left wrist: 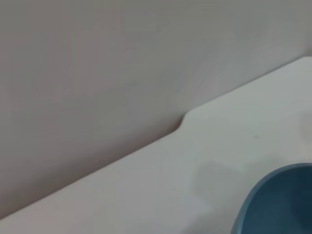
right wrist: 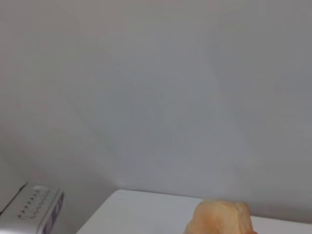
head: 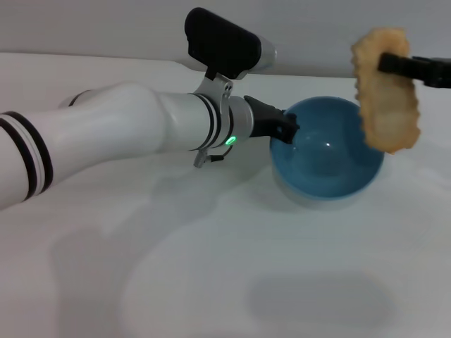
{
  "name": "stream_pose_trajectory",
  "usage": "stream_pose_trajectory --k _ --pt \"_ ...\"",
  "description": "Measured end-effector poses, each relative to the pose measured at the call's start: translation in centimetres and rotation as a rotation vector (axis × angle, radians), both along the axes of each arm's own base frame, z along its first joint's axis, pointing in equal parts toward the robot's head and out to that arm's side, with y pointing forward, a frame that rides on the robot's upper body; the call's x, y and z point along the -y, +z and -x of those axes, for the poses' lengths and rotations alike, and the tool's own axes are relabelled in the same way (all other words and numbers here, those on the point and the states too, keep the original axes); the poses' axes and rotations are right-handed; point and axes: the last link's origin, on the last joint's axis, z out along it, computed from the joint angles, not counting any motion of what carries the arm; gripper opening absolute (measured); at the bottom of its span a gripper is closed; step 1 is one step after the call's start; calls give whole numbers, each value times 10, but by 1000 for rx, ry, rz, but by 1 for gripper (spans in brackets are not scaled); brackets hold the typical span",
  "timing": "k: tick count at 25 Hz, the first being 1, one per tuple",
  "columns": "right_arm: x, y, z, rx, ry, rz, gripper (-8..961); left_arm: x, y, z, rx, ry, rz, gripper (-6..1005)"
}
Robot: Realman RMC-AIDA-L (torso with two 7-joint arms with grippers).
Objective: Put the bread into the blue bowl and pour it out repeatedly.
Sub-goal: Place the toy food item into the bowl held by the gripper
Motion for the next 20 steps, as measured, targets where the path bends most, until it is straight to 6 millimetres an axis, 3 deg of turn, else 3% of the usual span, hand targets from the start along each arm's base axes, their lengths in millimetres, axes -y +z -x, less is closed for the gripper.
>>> stream_pose_trajectory --k 7,13,20 --pt "-5 -44 -1 -27 -61 56 214 -2 -1 -4 9 7 -2 0" --pt "-3 -54 -4 6 -70 77 186 -3 1 -1 10 19 -7 0" --pt "-2 -56 -8 17 -81 80 376 -3 0 -4 8 12 -5 0"
